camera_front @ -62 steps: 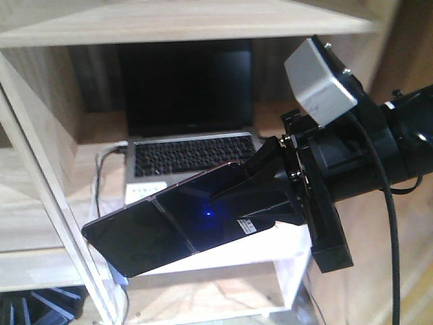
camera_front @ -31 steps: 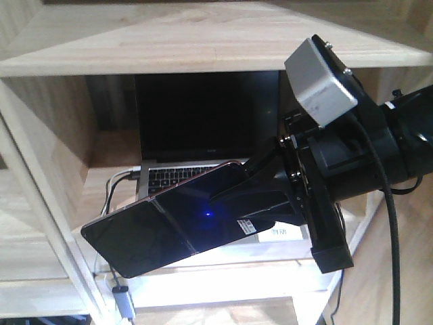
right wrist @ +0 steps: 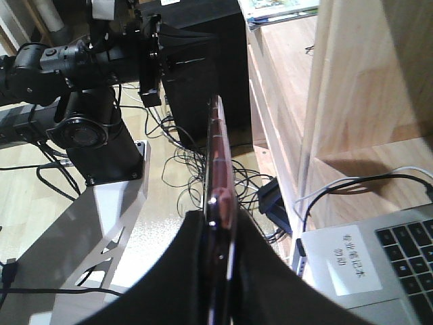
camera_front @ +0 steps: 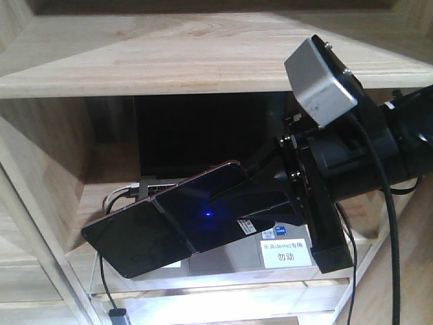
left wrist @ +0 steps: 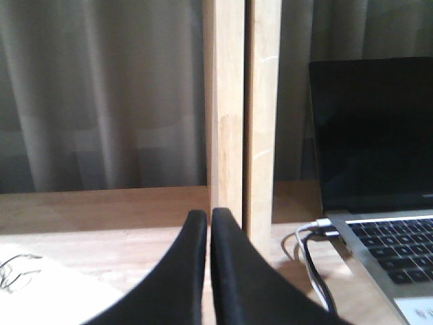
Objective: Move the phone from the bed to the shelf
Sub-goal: 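Raise the phone with the right gripper above the laptop shelf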
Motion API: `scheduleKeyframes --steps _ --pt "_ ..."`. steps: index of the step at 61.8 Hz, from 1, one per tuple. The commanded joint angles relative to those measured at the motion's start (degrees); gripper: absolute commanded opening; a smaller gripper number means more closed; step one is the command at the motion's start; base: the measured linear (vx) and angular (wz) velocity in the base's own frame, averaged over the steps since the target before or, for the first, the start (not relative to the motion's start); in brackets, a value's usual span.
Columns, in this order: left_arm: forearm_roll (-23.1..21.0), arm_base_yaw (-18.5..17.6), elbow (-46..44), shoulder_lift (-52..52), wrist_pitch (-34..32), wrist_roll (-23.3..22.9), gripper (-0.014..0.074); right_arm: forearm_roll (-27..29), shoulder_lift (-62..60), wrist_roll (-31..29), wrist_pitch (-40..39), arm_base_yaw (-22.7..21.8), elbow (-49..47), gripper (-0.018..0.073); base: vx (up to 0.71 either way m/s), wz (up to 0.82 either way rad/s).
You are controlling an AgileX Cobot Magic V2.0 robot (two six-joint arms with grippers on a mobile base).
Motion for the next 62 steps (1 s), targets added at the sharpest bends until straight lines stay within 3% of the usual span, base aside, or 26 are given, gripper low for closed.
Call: scheduleKeyframes --steps 1,62 --pt "-0.6 0.2 -1.4 -0.4 -4.1 -0.5 0.0001 4.9 -1.6 -0.1 3.2 0.0 -1.4 -0.0002 0.06 0.01" --pt "-0.6 0.2 -1.4 -0.4 -4.1 -0.5 0.0001 6.9 -1.6 -0.1 2.8 0.0 -1.4 -0.0002 0.01 0.0"
